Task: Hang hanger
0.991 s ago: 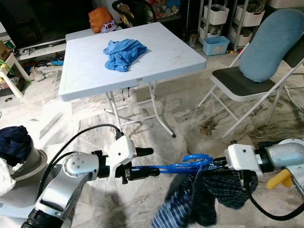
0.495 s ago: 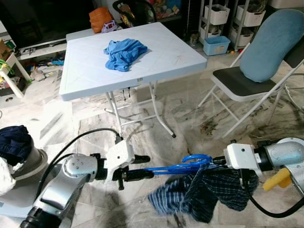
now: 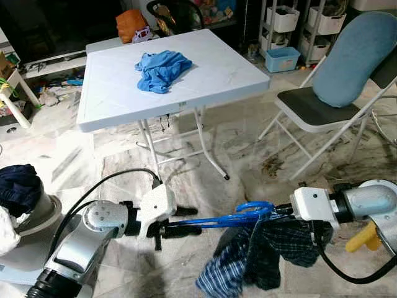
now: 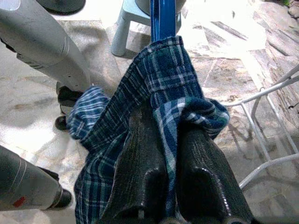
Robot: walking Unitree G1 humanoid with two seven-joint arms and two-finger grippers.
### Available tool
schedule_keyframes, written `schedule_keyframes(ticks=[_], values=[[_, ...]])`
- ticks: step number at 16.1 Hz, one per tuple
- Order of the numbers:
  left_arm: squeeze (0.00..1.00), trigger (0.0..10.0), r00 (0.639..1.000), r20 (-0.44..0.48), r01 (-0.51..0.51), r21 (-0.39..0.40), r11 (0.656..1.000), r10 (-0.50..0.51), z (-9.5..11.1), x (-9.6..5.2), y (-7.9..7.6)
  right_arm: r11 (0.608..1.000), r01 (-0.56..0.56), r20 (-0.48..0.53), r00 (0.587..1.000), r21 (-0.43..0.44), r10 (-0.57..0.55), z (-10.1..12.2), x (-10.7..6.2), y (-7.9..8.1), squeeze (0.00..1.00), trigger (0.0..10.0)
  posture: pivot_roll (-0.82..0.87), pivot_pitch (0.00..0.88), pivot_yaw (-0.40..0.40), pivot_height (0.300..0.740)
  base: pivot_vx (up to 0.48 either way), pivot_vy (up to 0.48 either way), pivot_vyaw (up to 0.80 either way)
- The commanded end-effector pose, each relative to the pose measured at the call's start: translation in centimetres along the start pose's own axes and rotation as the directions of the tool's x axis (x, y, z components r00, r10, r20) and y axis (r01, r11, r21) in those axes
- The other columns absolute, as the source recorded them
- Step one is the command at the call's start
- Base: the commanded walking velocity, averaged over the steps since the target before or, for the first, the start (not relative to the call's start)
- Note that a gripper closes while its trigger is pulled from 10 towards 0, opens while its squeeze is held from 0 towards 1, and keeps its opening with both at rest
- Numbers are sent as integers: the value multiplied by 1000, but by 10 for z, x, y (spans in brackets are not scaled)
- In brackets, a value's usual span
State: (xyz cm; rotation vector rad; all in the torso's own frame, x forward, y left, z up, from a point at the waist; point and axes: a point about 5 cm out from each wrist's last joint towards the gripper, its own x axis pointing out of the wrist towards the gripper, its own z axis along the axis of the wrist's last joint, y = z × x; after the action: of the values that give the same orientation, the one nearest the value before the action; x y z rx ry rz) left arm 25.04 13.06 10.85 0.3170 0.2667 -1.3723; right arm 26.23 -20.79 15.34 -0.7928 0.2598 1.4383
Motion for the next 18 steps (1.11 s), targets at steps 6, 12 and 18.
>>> schedule_keyframes(ticks=[6, 12, 18], values=[[0, 0, 999, -33, 36, -23, 999, -37, -5, -2, -2, 999, 14, 16, 1000, -52, -13, 7, 3, -8, 0, 10000, -134, 7, 98, 740, 0, 0, 0], [0, 0, 1000, -19, 12, -20, 1000, -12, -3, -1, 3, 998, 19, 17, 1000, -58, -18, 7, 4, -10, 0, 10000, -133, 1, 95, 740, 0, 0, 0], [0, 0, 994, 30, -105, -44, 993, 107, -9, -1, 6, 999, 50, 31, 998, -14, -50, 5, 5, -17, 1000, 10000, -129, 1, 89, 740, 0, 0, 0]])
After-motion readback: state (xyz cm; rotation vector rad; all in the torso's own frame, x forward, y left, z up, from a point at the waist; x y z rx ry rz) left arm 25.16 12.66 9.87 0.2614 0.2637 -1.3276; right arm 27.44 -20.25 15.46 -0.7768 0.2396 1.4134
